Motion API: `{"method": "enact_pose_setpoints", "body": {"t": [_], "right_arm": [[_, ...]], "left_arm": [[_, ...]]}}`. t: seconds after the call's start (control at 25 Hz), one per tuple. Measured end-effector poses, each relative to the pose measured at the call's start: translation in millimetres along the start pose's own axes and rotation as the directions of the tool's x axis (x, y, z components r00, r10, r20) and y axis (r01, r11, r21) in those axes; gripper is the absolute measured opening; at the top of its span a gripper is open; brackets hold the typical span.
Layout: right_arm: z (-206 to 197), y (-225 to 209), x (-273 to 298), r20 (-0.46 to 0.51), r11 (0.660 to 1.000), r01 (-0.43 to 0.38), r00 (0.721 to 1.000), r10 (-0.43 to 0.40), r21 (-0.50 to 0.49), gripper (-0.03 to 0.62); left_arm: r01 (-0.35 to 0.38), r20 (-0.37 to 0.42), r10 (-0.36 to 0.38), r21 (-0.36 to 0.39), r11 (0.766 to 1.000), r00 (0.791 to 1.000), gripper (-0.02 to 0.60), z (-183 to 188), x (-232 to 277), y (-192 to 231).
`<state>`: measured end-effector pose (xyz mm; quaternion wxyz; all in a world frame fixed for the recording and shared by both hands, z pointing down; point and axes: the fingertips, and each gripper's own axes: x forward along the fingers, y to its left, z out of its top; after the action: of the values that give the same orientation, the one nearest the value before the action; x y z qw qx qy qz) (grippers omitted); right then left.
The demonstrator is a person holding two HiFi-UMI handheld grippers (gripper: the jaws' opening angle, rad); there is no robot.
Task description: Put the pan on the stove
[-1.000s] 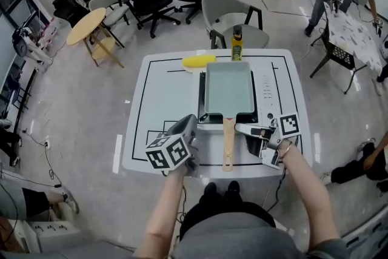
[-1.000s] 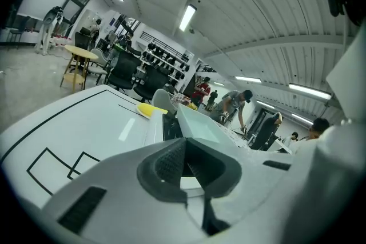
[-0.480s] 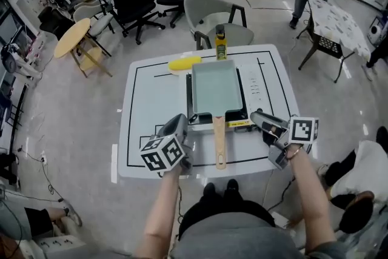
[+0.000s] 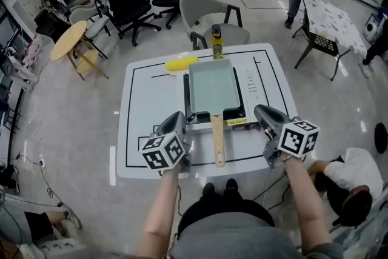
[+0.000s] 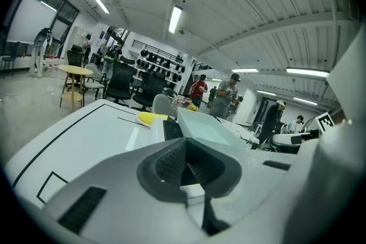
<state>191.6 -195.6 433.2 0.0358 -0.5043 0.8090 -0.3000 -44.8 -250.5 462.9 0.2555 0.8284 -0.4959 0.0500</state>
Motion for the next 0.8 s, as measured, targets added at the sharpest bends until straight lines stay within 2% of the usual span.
{"method": "enact_pose_setpoints", "body": {"t": [0.16,0.8], "right_arm": [[3.4,3.1,0.2,0.036,0.999,0.032,0.999,-0.031,-0.043,0.005],[1.6,1.9,5.7,0.055,0.978,0.102,0.994,-0.094,-0.182,0.003]], "left_arm": [[0.002,0.002,-0.002,0.008,1.0,1.0,0.006,2.4,-0.3,-0.8],[0.006,0.012,-0.007,0.032,0.999,1.0,0.006,7.2,2.1,-4.3]]}}
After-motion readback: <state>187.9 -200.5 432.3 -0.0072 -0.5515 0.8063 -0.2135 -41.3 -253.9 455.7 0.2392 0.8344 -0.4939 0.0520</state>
